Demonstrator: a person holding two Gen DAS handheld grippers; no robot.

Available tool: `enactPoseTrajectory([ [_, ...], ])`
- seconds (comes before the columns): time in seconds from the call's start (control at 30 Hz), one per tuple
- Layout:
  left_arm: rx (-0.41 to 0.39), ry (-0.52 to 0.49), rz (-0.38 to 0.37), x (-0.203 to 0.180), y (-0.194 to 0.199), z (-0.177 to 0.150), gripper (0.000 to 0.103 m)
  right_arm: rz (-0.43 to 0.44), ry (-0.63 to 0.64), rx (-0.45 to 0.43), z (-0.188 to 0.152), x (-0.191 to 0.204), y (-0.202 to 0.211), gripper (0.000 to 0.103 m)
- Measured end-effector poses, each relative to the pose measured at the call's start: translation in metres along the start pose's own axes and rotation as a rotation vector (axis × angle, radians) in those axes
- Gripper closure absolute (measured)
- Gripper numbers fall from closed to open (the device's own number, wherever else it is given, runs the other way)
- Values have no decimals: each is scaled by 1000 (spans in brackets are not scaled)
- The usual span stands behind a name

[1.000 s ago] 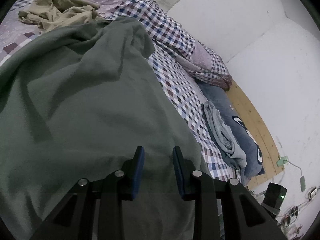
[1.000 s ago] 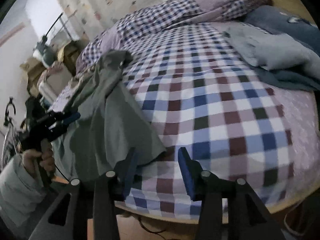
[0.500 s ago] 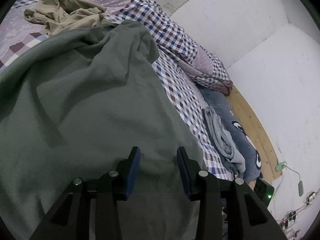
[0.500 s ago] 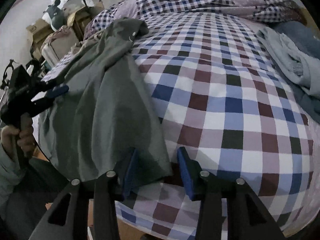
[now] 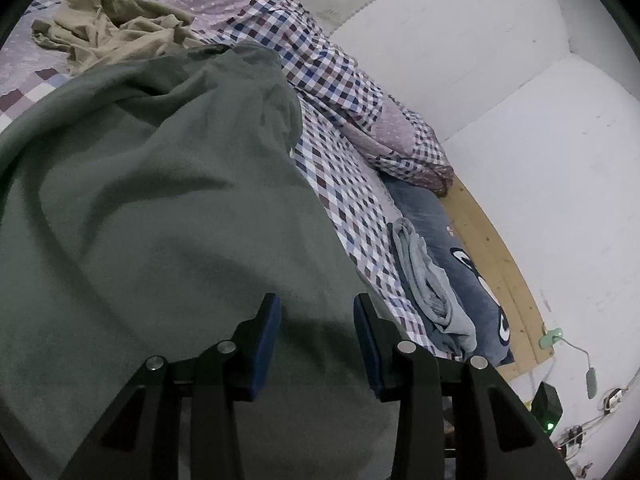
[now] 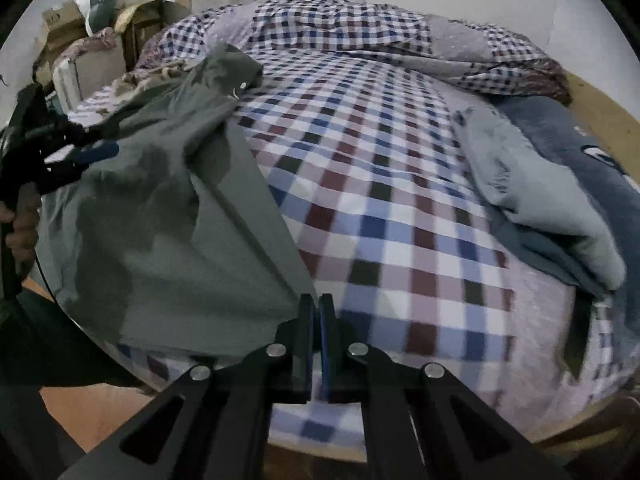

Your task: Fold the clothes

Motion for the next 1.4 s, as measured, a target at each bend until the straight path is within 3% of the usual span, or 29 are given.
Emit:
enactPoseTrajectory([
  [0.13,5,2,-13,-6,-4,-2,63,-41,-43,61,-22,-9,13,103],
  [0.33,13,-8,-23,-15,-12,-6,63,-20,-47,146,-59,7,39,103],
  [0.63,-13,-19,0,-14,-5,-1,63,48,-58,273,-92,27,25,101],
  [0.9,-98,-29,2,-16,15,21,55,21,-130,160,-57,-9,43,94],
  [1.0,-122,-23,4,-15,19,33,51,0,-155,115,-41,-21,44,83],
  [1.07,-133,-18,7,-14,19,40,48,7,-174,74,-29,-29,41,70],
  [1.23,-108,-40,3,-22,4,45,47,54,-180,0,9,-30,17,63],
  [1.4,-60,-158,35,-41,-28,41,47,104,-132,-44,53,-14,-14,62],
])
Point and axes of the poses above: each gripper's, at about its wrist camera, not at the fingertips, and y roughly against the way its jaws point, x to its left, z to its top, the point moved 10 cm from there along -y, roughly the way its jaws point, and after that the axes turned 13 degrees about y, right-handed, at the moved point
